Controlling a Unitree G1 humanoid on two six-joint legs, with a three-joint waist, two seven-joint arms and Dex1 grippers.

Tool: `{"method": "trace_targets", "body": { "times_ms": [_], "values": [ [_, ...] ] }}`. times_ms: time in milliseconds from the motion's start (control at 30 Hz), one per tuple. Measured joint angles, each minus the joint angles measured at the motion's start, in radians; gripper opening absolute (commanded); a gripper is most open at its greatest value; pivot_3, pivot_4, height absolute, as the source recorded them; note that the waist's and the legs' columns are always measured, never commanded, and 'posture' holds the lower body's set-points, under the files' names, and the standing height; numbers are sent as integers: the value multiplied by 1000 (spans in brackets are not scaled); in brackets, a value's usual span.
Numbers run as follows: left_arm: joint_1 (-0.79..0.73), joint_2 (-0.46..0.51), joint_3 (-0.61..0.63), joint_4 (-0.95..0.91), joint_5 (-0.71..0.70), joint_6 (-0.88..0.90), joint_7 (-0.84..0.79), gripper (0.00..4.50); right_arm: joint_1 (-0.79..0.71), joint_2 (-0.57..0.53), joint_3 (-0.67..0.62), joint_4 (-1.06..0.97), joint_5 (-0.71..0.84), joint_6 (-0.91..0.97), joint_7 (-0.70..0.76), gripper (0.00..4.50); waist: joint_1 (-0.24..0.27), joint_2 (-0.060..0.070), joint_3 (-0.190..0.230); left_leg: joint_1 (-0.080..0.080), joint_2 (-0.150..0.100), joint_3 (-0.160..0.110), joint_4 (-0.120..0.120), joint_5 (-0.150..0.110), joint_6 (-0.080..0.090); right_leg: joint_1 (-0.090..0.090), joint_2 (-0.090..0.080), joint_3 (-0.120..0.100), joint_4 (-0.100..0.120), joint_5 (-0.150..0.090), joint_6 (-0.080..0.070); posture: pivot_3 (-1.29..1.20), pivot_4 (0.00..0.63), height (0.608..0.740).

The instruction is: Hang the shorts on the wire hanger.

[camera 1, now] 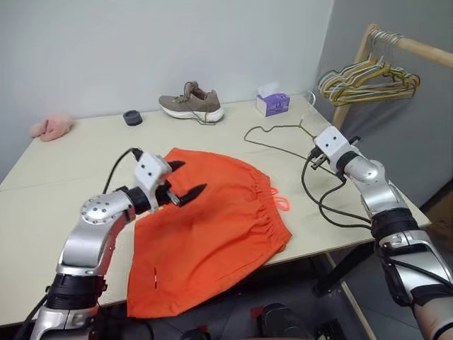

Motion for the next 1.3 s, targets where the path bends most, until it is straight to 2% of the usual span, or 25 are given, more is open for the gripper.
{"method": "trace_targets", "body": {
  "times_ms": [167,400,633,1000,1100,1300],
  "values": [
    [-41,62,26,57,-100,138,-93,4500,46,-32,66,-92,-55,-221,31,25,-5,0,1,0,0,0,0,0,0,0,0,0,0,0,0,-208,9,740],
    [-89,114,12,107,-106,200,-174,4500,50,-32,120,-145,-66,-389,97,25,-6,-1,1,0,0,-1,0,0,0,0,0,0,0,0,0,-211,6,740],
    [-79,121,-39,91,-109,226,-261,4500,50,-16,125,-204,-65,-442,140,25,-5,-1,1,0,0,-1,0,0,0,0,0,-1,0,0,0,-216,1,740],
    [-53,130,-154,90,-21,158,-322,4500,50,29,126,-311,-46,-444,202,25,-5,-1,1,0,1,-1,0,0,0,0,0,-1,0,0,0,-223,2,740],
    [-46,123,-180,90,-9,135,-336,3887,52,43,126,-334,-44,-437,215,0,-5,-1,1,0,1,-1,0,0,0,0,0,-1,0,0,0,-225,3,740],
    [-46,115,-180,90,-2,129,-336,2102,62,47,124,-353,-43,-417,228,0,-5,-1,1,0,1,-1,0,0,0,0,0,-1,0,0,0,-227,3,740]
  ]
}}
